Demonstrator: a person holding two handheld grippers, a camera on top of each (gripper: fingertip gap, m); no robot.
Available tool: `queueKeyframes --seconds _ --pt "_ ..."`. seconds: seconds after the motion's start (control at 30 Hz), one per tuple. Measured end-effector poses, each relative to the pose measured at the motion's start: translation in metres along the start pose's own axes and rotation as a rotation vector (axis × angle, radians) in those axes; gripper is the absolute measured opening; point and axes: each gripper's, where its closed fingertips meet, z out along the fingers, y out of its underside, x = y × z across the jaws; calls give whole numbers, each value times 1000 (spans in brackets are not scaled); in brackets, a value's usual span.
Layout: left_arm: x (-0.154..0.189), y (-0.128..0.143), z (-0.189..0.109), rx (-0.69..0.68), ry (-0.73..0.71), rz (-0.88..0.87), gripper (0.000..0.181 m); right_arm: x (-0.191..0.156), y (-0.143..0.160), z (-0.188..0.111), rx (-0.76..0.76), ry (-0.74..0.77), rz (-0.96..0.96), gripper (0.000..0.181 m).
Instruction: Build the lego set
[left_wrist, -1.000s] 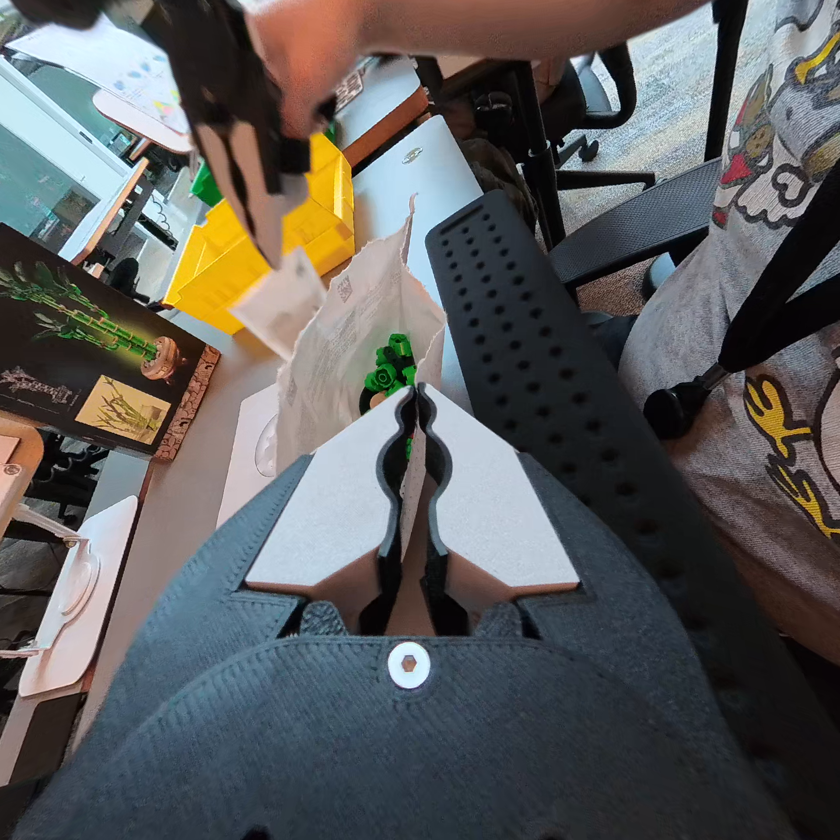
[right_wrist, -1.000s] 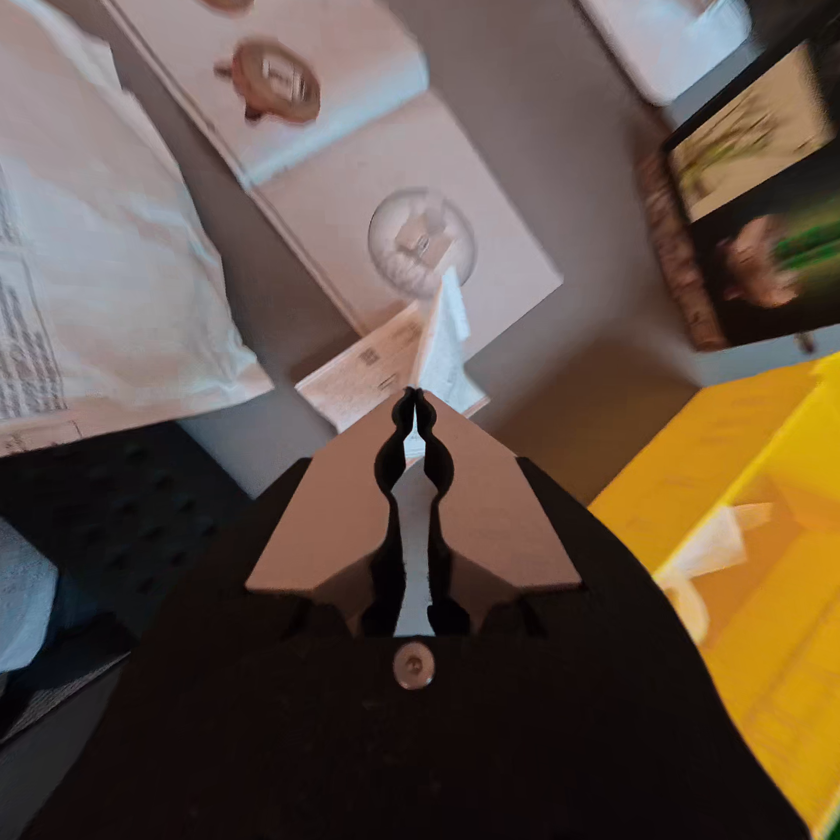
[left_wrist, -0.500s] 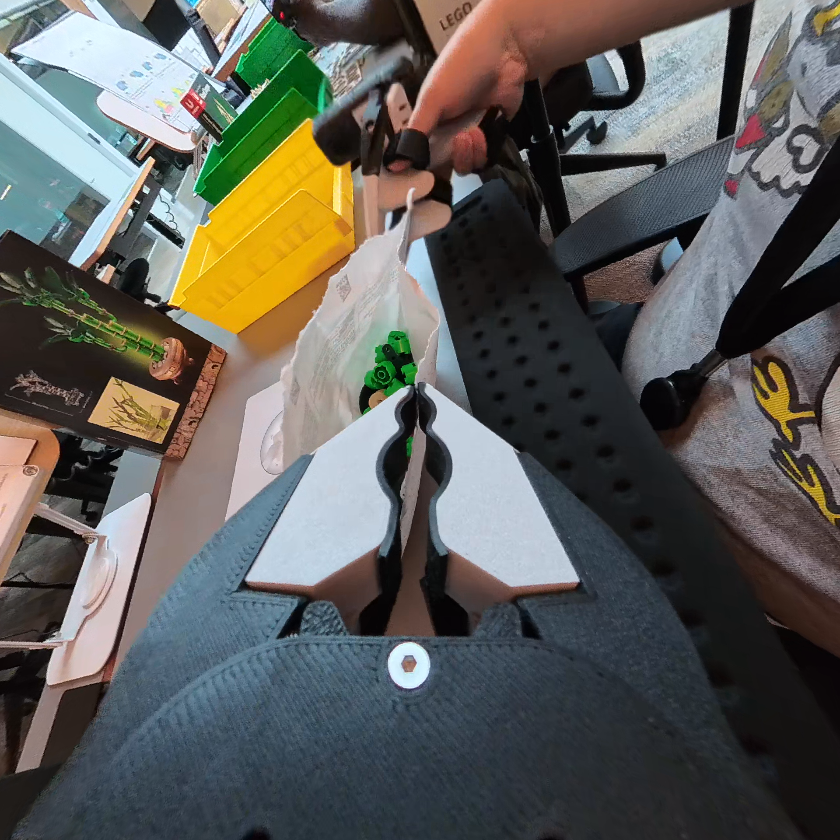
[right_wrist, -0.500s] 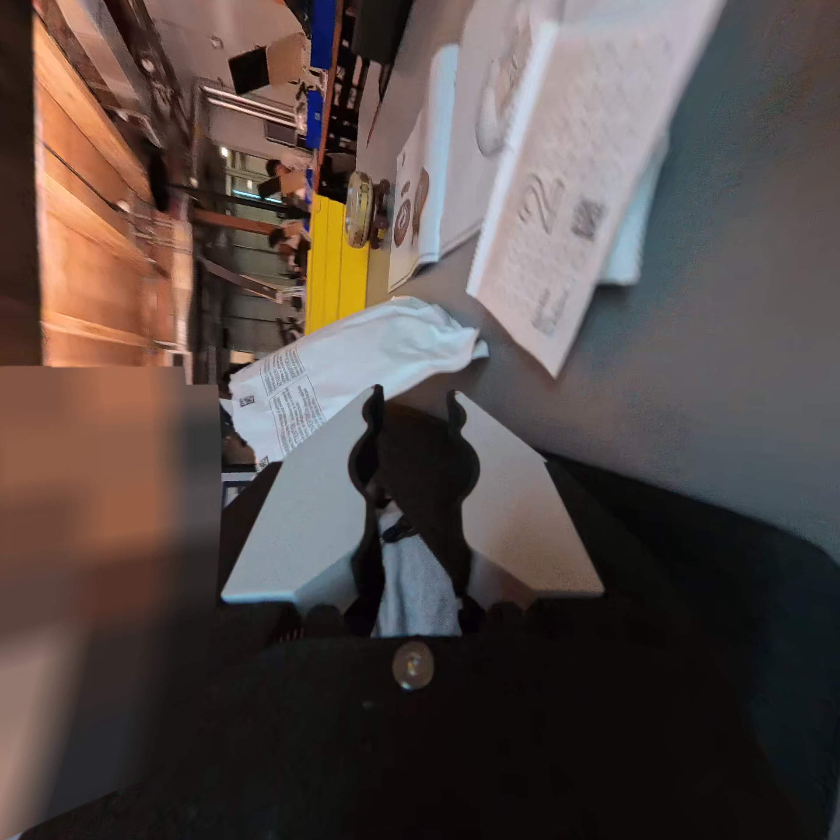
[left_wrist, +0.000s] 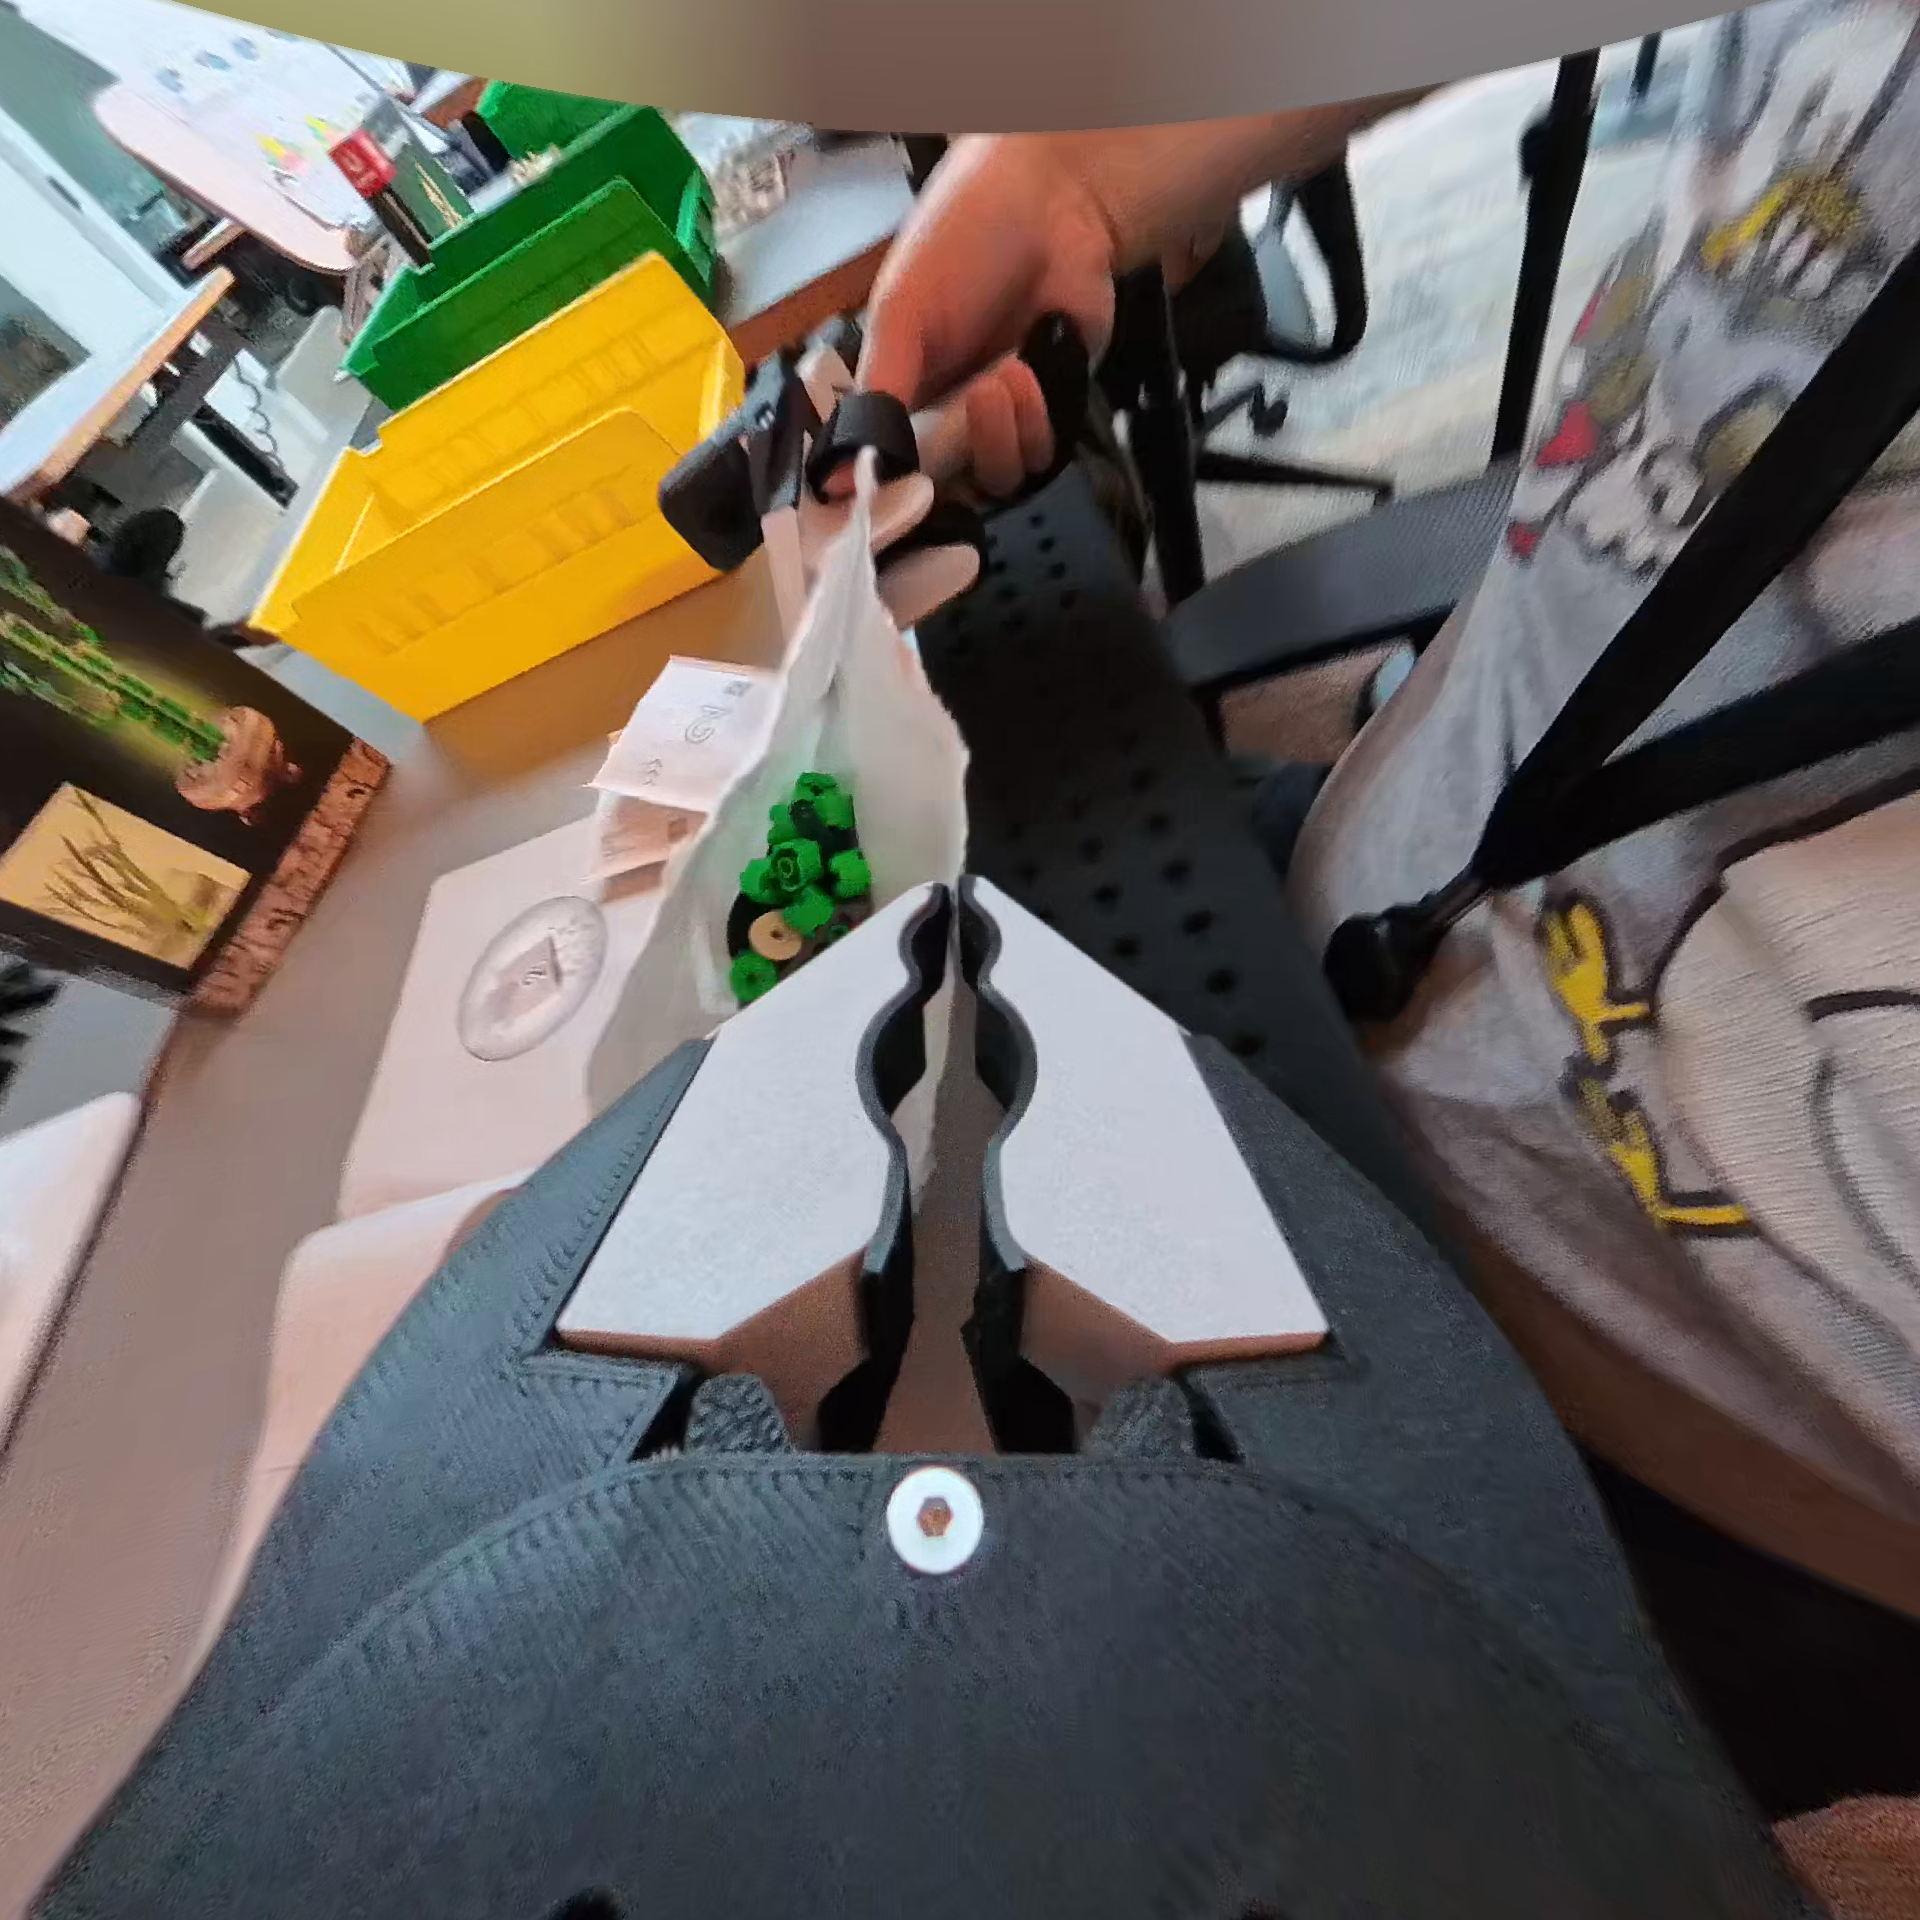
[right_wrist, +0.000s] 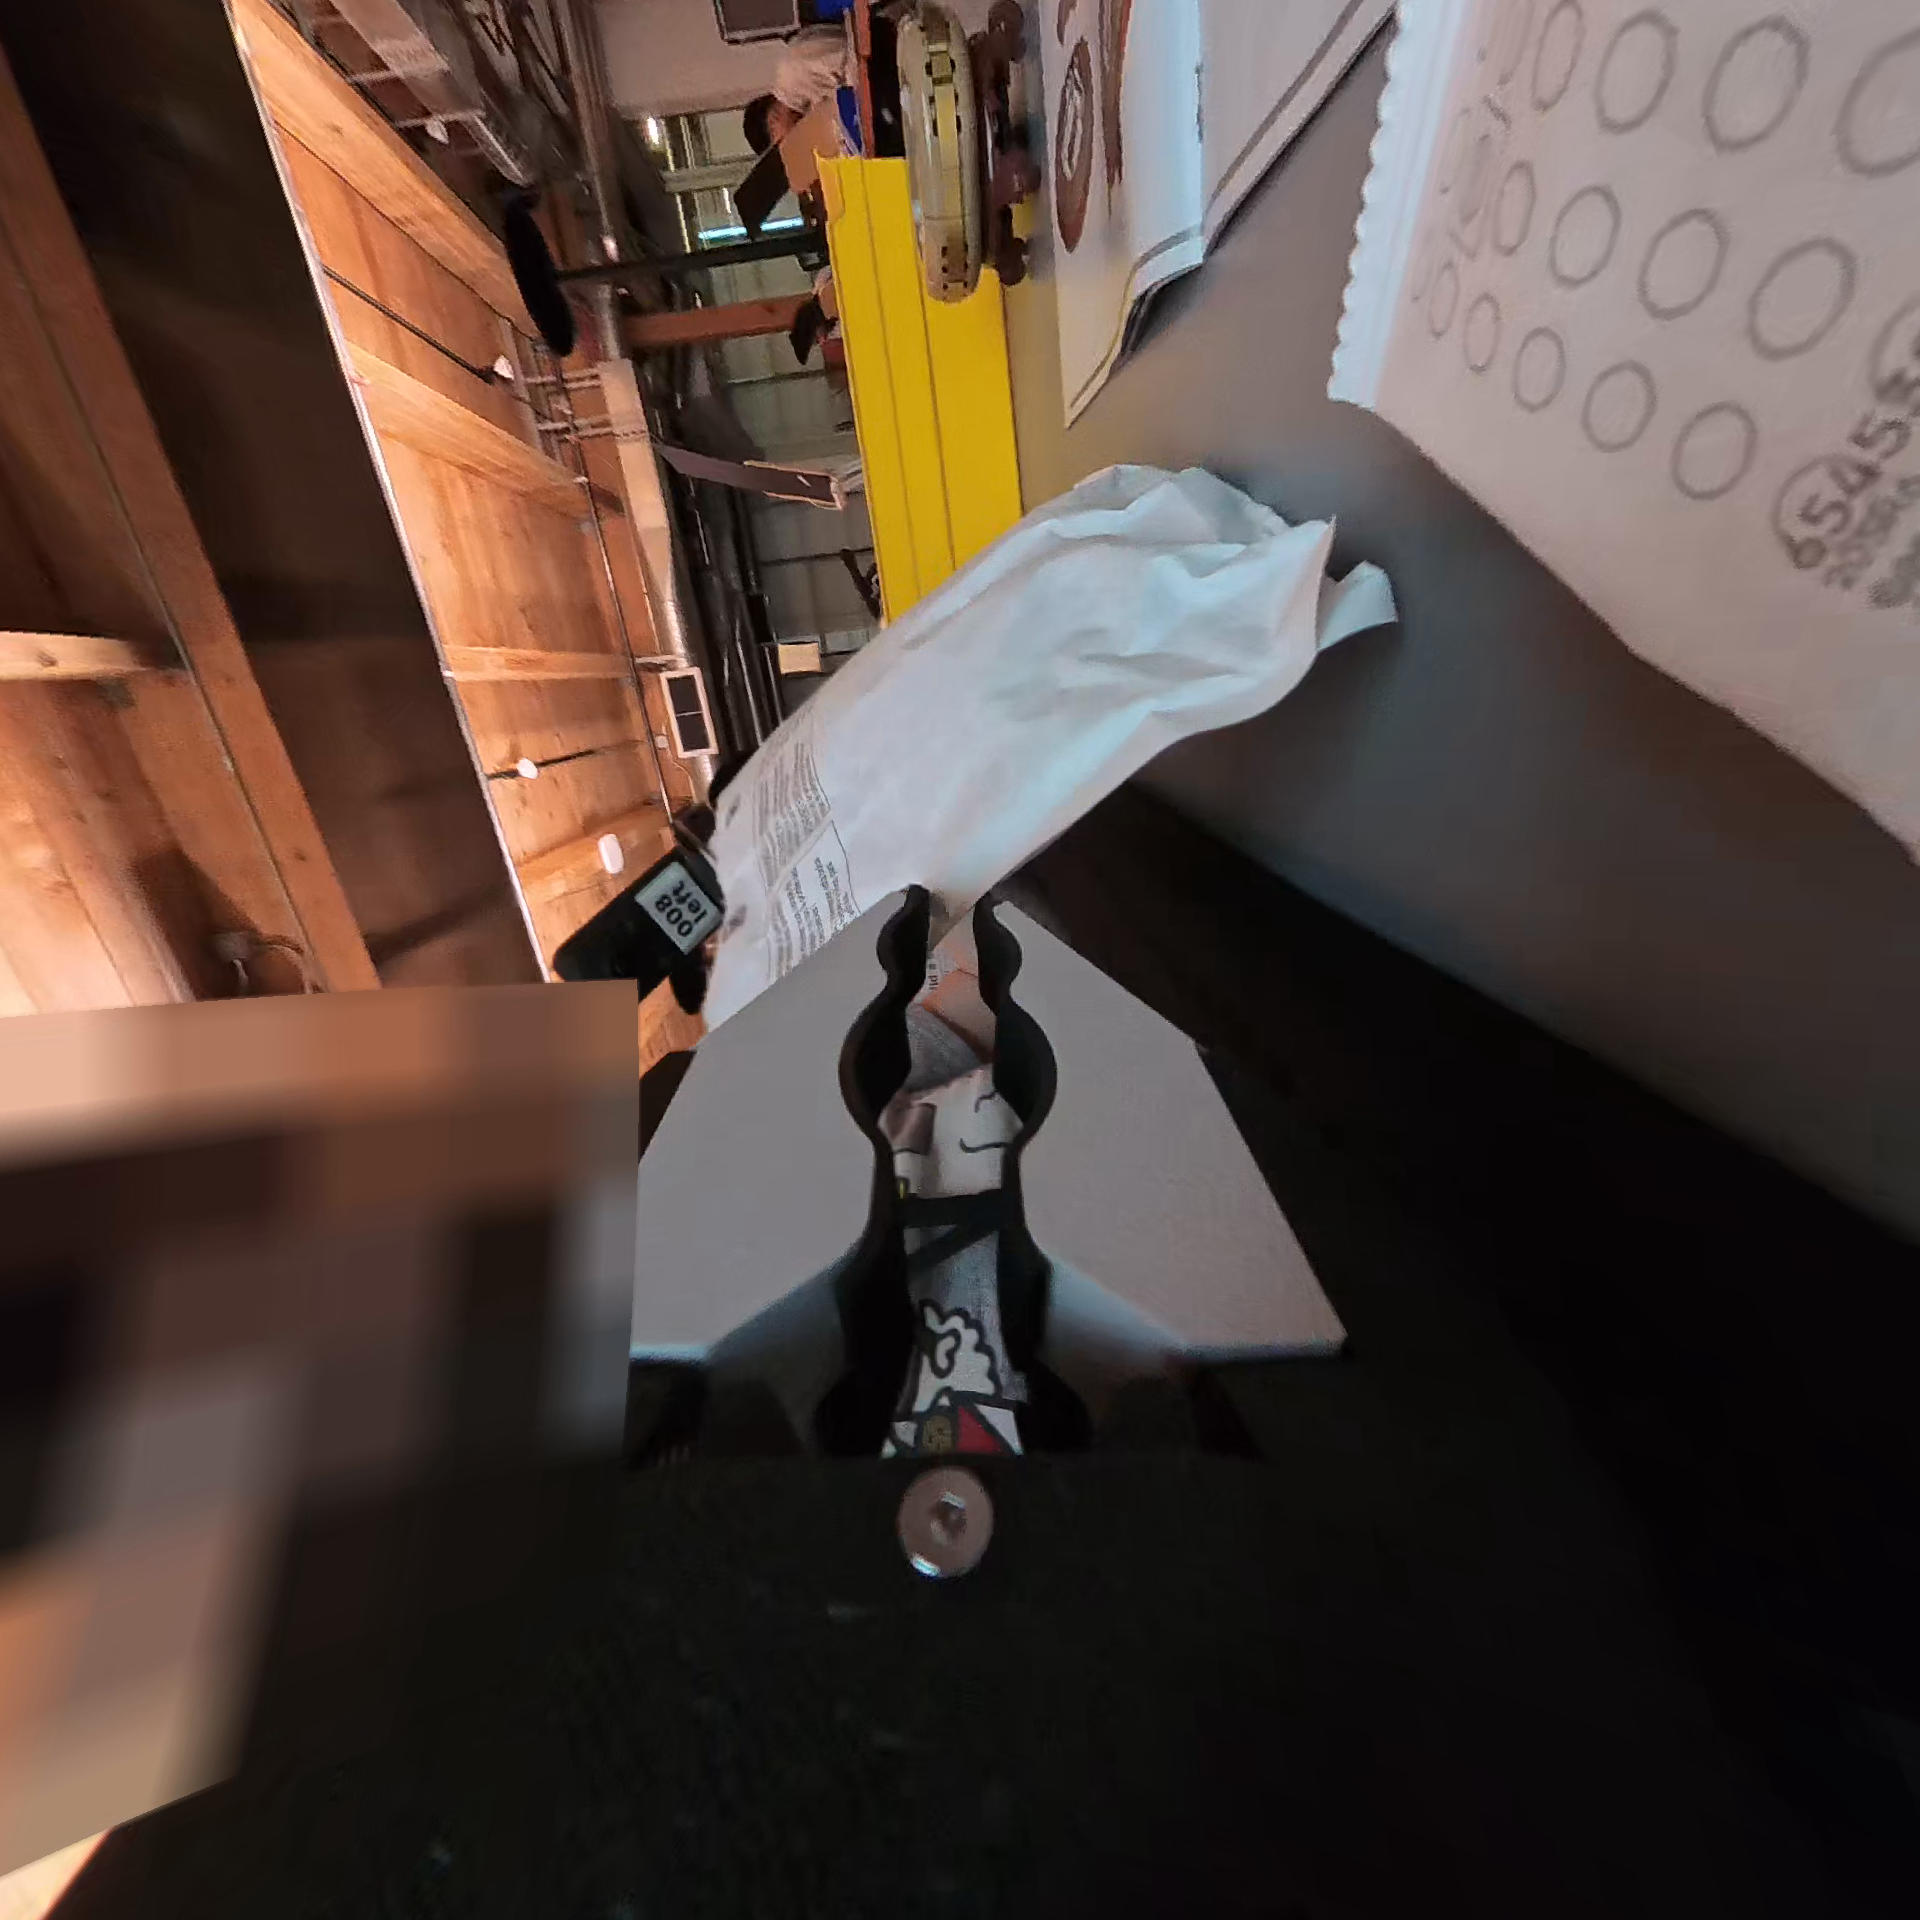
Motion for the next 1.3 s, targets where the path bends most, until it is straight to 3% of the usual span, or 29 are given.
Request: queueKeyframes --seconds 0.03,0.2,0.27,0.33,0.4,0.47,0.57,0.67,0.8,0.93,1.03,1.1,1.2,1.3 --pt "1 -5 -8 52 17 -71 5 0 -2 1 5 -2 4 5" --pt "-5 -35 -86 394 56 -415 13 -2 -6 4 15 -17 2 4" --pt "-34 -14 -114 427 -96 -621 14 0 -5 5 -3 -7 -6 4" --pt "-64 38 -126 346 -243 -921 15 1 -6 5 -4 -2 -6 4" --pt "-70 80 -123 277 -216 -1180 15 1 -7 6 -15 -7 -1 4" --pt "-68 102 -109 246 -154 -1352 15 2 -8 7 -24 12 -21 4" --pt "-52 119 -80 121 -74 -1502 27 4 -7 9 -39 48 -60 5" --pt "-49 124 -67 159 -34 -1718 31 6 -6 8 -48 89 -107 5" --pt "-32 128 -50 82 115 -1907 36 10 -10 7 -39 119 -158 5" --pt "-22 120 -29 57 256 -1995 26 13 -7 10 -53 105 -161 5" --pt "-24 114 -23 128 318 -2025 0 21 -4 9 -80 132 -157 14" --pt "-26 117 -24 136 328 -2039 0 27 -10 5 -70 167 -158 24" --pt "-28 122 -28 154 334 -2054 0 28 -27 5 -23 166 -152 24" --pt "-21 122 -28 142 401 -2069 0 37 -30 14 -71 220 -169 25"
